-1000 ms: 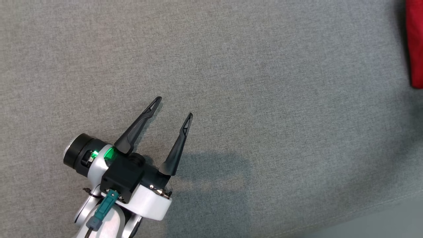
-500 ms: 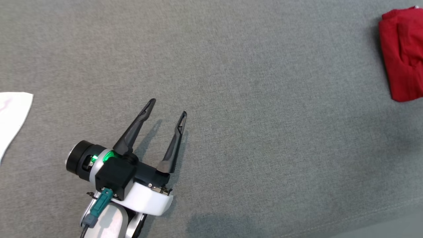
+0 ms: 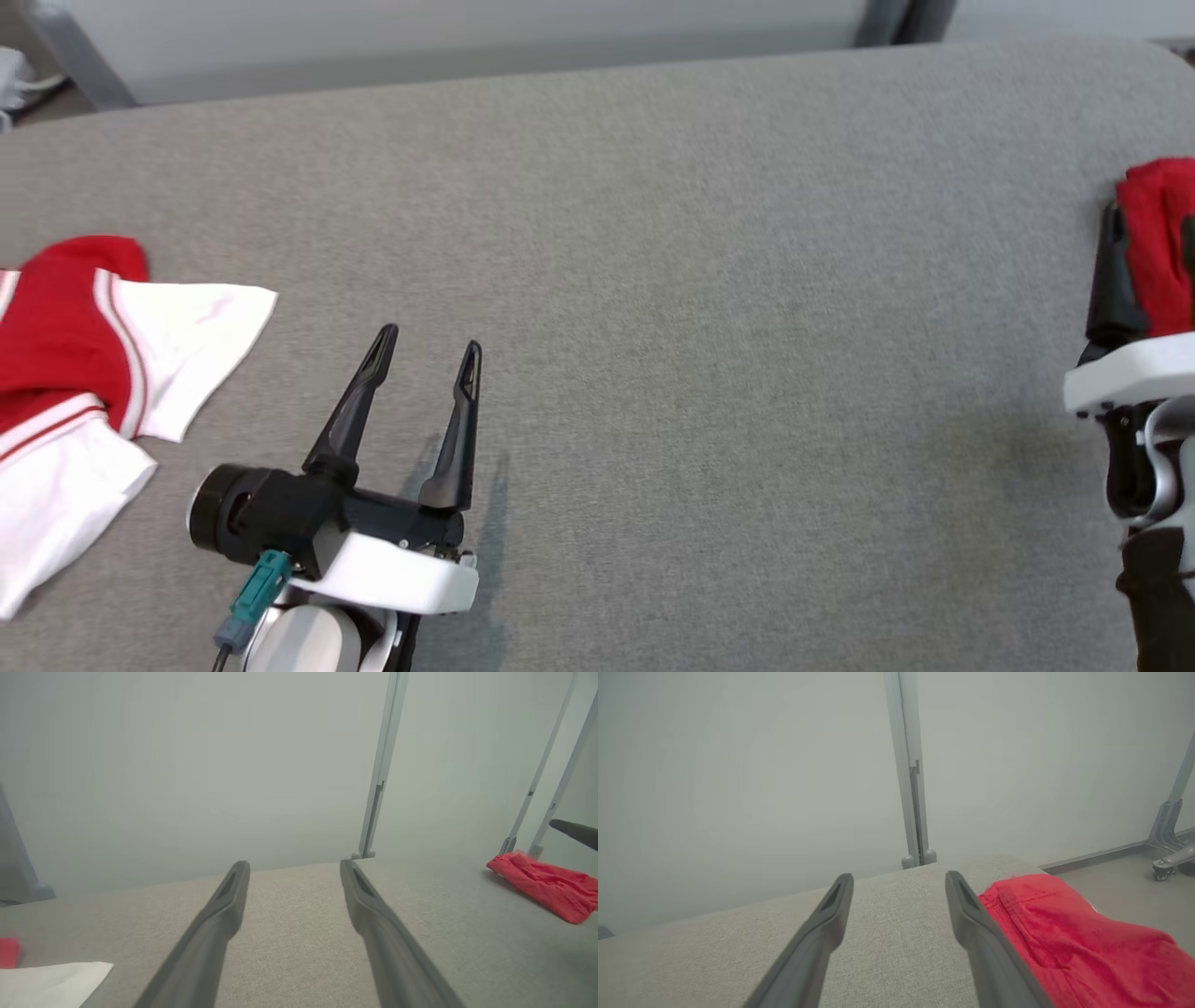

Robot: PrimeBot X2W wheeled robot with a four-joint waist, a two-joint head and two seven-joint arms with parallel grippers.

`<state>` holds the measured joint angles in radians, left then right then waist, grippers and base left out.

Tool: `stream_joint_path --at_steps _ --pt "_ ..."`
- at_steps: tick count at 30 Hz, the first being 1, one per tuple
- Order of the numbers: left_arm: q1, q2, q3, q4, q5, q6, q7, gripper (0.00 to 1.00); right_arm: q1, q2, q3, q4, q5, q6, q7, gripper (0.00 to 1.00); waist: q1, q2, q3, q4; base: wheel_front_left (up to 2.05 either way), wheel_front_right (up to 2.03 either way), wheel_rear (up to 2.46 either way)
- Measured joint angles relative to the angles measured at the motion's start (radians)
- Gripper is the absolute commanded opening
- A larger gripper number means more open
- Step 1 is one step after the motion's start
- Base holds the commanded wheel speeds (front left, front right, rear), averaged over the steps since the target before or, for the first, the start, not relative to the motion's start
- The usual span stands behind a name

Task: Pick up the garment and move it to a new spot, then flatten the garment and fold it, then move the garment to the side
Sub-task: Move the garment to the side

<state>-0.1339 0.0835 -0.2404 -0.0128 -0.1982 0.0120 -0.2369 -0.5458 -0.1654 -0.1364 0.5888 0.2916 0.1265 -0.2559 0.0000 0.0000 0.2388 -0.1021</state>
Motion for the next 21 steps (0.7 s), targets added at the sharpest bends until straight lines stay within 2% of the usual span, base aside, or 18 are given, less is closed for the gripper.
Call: stream_joint_path --at_steps 8,13,21 --pt "0.050 -0.003 0.065 0.066 -0.052 0.016 -0.012 1.00 0.133 0.000 0.099 -0.143 -0.002 0.000 0.000 1.00 0.0000 0.0000 -0.101 0.065 0.00 0.00 0.00" --pt "0.096 -0.005 0.092 0.084 -0.059 0.016 -0.012 1.00 0.226 0.014 0.130 -0.235 -0.046 0.000 0.000 1.00 0.0000 0.0000 -0.157 0.084 0.00 0.00 0.00" --pt "0.167 -0.014 0.136 0.082 -0.049 0.014 -0.015 1.00 0.361 0.024 0.206 -0.318 -0.032 0.000 0.000 1.00 0.0000 0.0000 -0.233 0.107 0.00 0.00 0.00"
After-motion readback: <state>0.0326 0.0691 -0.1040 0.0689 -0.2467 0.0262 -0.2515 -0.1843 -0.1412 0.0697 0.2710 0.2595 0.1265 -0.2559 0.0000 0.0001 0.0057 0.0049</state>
